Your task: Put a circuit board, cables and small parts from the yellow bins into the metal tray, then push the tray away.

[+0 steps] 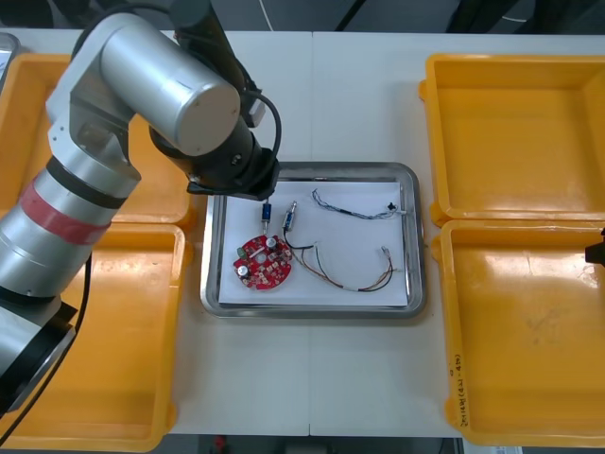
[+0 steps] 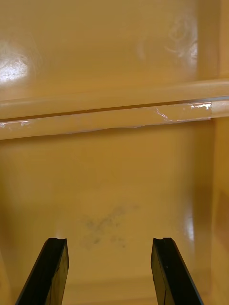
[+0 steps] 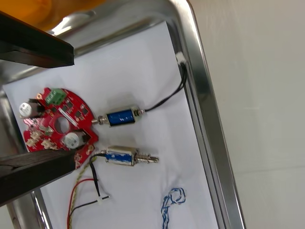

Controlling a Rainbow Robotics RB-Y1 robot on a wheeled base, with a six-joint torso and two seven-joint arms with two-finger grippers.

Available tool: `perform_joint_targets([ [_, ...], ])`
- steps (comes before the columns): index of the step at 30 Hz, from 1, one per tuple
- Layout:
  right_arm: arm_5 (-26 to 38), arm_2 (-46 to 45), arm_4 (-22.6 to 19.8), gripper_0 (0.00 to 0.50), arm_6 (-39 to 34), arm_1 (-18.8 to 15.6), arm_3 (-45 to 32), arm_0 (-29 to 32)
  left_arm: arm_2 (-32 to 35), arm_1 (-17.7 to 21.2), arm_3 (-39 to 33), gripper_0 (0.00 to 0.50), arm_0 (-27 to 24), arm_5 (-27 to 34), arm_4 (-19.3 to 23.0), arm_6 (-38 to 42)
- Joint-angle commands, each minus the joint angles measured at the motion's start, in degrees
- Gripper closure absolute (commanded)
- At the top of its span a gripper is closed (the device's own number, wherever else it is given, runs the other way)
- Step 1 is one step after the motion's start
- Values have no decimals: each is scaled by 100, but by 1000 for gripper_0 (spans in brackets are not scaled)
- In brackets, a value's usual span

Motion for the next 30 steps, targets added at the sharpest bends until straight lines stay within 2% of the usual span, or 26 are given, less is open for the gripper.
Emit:
perform_joint_targets([
  [1, 16, 42, 58, 0, -190, 41, -147, 83, 456, 466, -381, 0, -370, 334, 379, 440],
  [10, 16, 59, 75, 0, -208, 41, -147, 83, 940, 1134, -645, 0, -441, 910, 1003, 317],
  [16, 16, 42, 67, 0, -199, 32, -147, 83, 1195, 1618, -794, 0, -432, 910, 1443, 264],
  [21, 16, 42, -12, 0, -164, -135, -164, 74, 1388, 1943, -821, 0, -370, 910, 1733, 291],
  [25, 16, 86, -127, 0, -146, -284, -366, 74, 1581, 2206, -970, 0, -45, 910, 1794, 273],
  [30, 16, 95, -724, 0, -146, -548, -498, 74, 1871, 2558, -1278, 0, 473, 910, 1882, 256],
])
